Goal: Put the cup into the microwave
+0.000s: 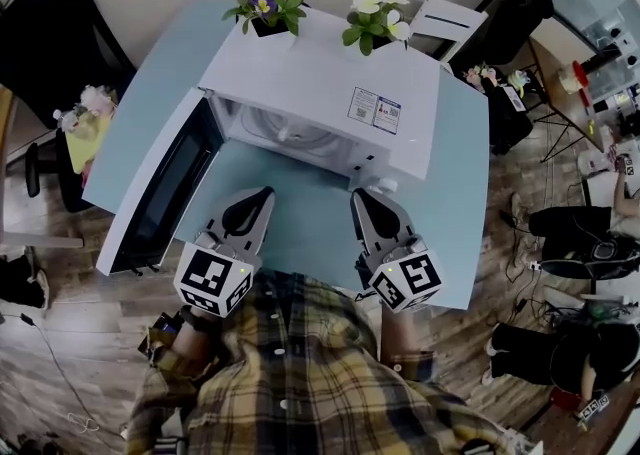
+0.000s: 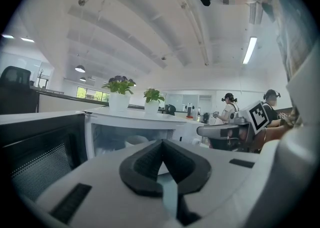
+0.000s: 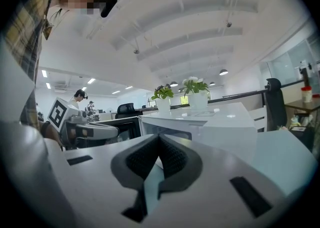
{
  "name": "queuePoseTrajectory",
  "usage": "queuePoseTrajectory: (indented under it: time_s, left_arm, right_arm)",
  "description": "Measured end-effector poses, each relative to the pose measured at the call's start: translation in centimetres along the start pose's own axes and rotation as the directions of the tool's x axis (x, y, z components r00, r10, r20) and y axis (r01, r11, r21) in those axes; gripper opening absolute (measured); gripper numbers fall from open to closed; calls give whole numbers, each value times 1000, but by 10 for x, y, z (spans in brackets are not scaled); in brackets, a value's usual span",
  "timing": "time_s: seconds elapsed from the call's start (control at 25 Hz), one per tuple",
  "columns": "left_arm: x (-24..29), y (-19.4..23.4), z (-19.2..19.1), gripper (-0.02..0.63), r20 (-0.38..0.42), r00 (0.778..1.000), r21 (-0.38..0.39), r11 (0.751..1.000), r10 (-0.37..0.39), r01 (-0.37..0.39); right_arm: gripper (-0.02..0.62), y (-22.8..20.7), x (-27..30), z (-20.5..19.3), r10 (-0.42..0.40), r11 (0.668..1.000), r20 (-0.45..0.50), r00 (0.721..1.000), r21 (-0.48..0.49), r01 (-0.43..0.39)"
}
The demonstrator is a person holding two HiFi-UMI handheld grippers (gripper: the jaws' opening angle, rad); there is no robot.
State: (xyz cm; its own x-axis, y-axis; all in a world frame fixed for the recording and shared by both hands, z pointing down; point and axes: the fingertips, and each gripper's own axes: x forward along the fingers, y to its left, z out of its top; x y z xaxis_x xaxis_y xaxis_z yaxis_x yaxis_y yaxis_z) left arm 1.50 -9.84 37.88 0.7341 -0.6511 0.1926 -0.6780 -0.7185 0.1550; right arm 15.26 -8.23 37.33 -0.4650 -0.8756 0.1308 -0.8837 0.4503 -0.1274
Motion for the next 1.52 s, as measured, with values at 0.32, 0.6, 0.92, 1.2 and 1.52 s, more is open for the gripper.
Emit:
queuePoseTrajectory:
  time_s: [0.32,0.6,0.92,1.2,1.52]
  left_arm:
    - [-5,-6,-2,-9,3,1000,4,1000,4,-4]
    - [-10,-9,-4,-9,4,1000,4,1000,8,-8]
    - [-16,-8,-7,-9,3,1000,0,1000,24,-24]
    - [-22,-5,-10,-9,2,999,-7,999,38,-38]
    - [-30,-1,-11,-9,7,998,-11,998,55,-55]
  right_arm:
    - [3,4,-5,-2,3,1000,-1,1000,2,-3]
    - [2,6,-11,-4,0,1000,0,1000,6,0]
    - [2,9,-14,-9,7,1000,-2,1000,11,-7]
    - [2,12,-12,-11,14,1000,-8,1000,16,-14]
    - [2,17,-9,-12,25,1000,-12,1000,18,-25]
